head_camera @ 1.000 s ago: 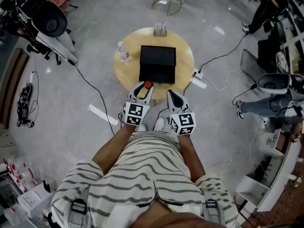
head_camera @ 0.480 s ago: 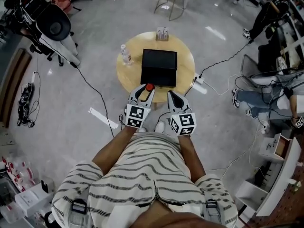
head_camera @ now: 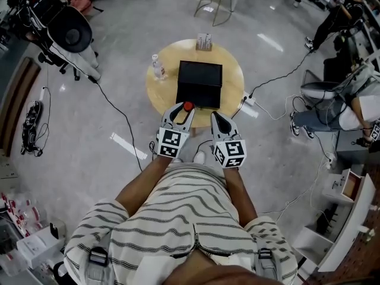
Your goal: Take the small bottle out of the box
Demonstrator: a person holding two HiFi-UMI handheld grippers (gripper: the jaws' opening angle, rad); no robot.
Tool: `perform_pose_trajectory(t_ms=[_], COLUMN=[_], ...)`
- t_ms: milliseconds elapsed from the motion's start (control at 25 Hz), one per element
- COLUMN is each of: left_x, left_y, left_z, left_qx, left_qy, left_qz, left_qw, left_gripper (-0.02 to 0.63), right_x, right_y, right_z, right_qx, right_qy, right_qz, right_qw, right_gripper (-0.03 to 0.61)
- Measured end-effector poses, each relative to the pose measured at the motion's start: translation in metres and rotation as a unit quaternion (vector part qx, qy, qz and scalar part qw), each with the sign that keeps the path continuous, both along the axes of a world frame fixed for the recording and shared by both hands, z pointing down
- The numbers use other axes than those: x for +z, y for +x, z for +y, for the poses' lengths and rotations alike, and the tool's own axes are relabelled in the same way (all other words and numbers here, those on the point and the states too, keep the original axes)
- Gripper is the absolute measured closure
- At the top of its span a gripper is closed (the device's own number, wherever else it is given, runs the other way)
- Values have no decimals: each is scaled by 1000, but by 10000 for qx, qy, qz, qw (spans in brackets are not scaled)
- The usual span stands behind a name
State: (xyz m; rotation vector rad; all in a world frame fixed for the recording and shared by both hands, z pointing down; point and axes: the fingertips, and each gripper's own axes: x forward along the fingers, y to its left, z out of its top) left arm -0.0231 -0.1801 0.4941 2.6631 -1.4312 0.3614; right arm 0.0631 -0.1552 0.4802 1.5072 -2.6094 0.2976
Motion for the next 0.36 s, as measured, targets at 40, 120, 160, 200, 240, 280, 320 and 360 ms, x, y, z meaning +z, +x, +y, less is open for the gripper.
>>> perform_pose_trajectory(t_ms=[40,120,160,200,240,280,320,360], left_x=[0,-1,-1,-1,-2,-2,-3,-3], left_y=[1,2,3,4,4,4,4,4], left_z=[-1,-1,-2,-2,-3,-3,-4,-5], left_qx=[9,30,36,38,37,34,30,26], left_qy=[6,14,16,21,29,38,47,55], left_qz=[0,-5,-7,-8,-12,-17,-23,-29], left_qw=[10000,10000,10000,10000,10000,10000,10000,10000], left_gripper=[466,466,466,466,466,466,466,466], right_x=[0,1,1,0,0,-1,-1,-1], right_y=[1,2,3,3,3,4,4,4], right_z=[-1,-3,-3,-4,-5,-5,-6,-7], right_qx=[7,21,25,24,20,15,11,7], right_qy=[-1,-4,-3,0,6,13,19,26], right_qz=[0,-3,-3,-3,-5,-6,-8,-9], right_qw=[10000,10000,10000,10000,10000,10000,10000,10000], right_gripper=[560,560,560,560,560,560,560,560])
